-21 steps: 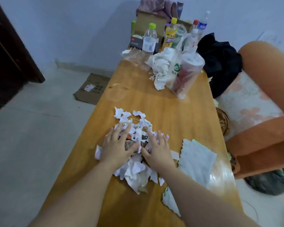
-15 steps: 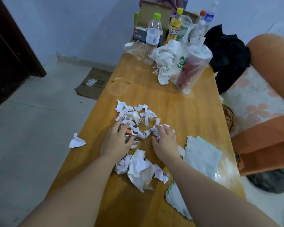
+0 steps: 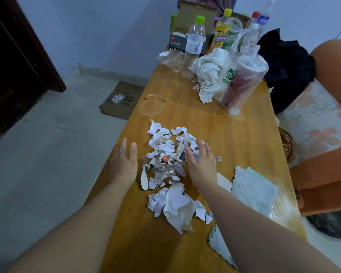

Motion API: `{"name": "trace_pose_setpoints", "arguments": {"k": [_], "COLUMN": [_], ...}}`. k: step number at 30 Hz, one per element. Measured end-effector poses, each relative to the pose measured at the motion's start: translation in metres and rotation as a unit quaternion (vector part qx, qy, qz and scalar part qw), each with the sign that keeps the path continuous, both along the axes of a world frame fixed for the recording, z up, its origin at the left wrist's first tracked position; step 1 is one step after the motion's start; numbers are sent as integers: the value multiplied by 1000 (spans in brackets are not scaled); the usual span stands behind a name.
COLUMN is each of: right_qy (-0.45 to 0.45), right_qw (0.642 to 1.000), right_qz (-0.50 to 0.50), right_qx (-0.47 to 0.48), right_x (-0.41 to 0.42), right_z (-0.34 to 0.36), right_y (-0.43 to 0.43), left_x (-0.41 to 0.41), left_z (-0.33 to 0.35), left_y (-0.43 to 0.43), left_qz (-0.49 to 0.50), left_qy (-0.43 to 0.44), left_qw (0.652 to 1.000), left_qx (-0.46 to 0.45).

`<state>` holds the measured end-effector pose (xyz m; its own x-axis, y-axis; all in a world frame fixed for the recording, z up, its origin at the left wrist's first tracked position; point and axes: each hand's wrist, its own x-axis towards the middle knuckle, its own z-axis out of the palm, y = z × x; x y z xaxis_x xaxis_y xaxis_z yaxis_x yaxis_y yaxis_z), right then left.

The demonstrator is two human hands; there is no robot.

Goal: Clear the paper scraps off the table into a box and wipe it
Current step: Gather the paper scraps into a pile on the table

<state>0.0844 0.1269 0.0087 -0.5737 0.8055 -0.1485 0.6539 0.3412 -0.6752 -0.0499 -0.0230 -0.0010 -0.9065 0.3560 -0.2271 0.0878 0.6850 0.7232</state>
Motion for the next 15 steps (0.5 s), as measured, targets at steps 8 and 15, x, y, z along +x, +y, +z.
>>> {"name": "trace_pose_setpoints", "arguments": {"k": [8, 15], "right_qy": [60, -5], "right_qw": [997, 995], "right_qz": [-2, -97], "right_qx": [49, 30], "right_x": [-3, -14], "right_z": [6, -2], "right_y": [-12, 22], "left_x": [23, -3], "left_z": [4, -11], "left_y": [7, 11], "left_qz": [-110, -131], "left_qy": [26, -14], "left_qw": [984, 988], "left_qx": [139, 83]}}
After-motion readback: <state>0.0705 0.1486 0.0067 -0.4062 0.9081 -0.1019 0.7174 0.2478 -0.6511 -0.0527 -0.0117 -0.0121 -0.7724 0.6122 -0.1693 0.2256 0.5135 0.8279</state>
